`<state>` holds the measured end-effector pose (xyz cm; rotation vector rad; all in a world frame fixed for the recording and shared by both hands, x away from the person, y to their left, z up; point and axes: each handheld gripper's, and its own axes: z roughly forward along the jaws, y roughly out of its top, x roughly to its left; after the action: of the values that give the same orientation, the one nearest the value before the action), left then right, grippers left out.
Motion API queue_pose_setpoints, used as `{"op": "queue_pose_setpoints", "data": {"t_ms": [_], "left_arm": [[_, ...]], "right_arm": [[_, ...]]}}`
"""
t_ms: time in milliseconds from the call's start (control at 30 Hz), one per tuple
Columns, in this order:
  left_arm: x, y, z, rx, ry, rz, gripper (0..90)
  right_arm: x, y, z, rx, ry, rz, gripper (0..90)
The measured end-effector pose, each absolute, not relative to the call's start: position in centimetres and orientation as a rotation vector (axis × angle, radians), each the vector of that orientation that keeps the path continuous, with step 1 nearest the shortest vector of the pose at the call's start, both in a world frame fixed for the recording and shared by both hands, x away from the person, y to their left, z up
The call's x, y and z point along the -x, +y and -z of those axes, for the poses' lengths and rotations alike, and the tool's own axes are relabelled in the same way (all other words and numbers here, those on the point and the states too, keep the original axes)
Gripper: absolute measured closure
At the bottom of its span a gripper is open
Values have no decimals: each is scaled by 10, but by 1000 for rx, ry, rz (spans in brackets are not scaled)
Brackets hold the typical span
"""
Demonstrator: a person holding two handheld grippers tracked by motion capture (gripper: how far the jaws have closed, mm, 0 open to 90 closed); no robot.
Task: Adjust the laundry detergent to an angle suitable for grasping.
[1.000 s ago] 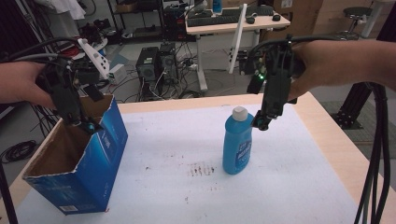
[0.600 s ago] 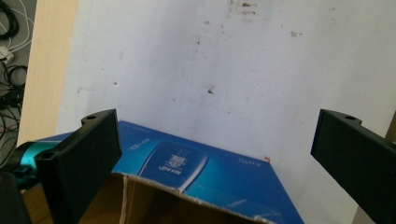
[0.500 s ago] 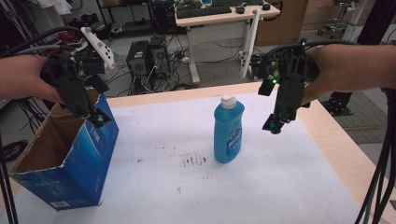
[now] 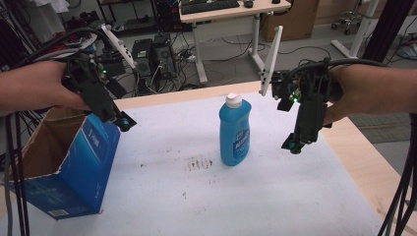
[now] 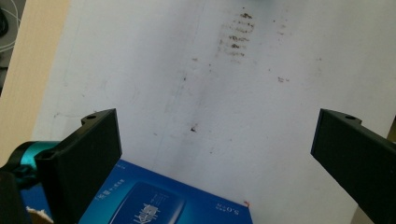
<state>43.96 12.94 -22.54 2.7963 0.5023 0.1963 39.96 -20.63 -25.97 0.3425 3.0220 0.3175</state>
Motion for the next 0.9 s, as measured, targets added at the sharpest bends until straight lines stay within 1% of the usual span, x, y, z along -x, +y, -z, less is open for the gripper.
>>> {"op": "queue_pose_setpoints", "data": {"t_ms": [267,400,667,767,900], "left_arm": [[-439,114,241,-2773,580,-126,17],[-439,107,246,-2749,627,-117,17],[-437,94,255,-2652,674,-168,17],[-436,89,259,-2604,715,-182,17],[-435,83,266,-2580,746,-193,17]], "right_arm": [[-393,-213,270,-362,3029,-317,20],[-390,-214,272,-365,3024,-328,20],[-390,-216,276,-368,3031,-332,20],[-391,-219,279,-385,3028,-343,20],[-391,-222,284,-396,3029,-347,20]]}}
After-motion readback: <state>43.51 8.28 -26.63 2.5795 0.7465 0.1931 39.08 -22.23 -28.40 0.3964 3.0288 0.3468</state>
